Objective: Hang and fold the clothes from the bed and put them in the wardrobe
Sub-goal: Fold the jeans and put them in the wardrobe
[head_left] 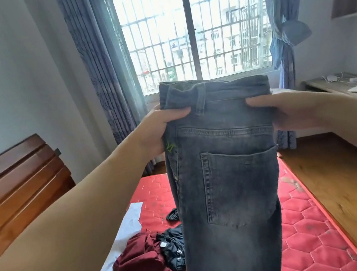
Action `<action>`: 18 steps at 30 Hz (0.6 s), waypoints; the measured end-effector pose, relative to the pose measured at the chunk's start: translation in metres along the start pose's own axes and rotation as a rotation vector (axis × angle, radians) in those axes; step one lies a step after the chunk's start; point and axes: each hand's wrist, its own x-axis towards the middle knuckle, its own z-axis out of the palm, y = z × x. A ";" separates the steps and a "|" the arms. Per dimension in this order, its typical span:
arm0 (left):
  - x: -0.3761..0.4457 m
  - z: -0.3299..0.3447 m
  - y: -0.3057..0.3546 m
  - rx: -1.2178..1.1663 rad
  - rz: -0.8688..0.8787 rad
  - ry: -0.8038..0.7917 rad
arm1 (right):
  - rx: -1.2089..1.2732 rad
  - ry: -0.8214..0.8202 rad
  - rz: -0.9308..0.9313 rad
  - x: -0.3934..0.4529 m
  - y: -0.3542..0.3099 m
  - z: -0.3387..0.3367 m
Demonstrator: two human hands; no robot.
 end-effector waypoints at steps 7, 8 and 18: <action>0.010 -0.021 -0.004 0.107 0.013 0.264 | 0.065 0.333 -0.176 0.010 -0.029 0.027; 0.011 -0.021 -0.003 0.111 0.019 0.291 | 0.092 0.368 -0.199 0.011 -0.033 0.029; 0.014 -0.026 -0.039 0.188 -0.311 -0.134 | -0.470 0.072 0.236 0.004 -0.013 0.008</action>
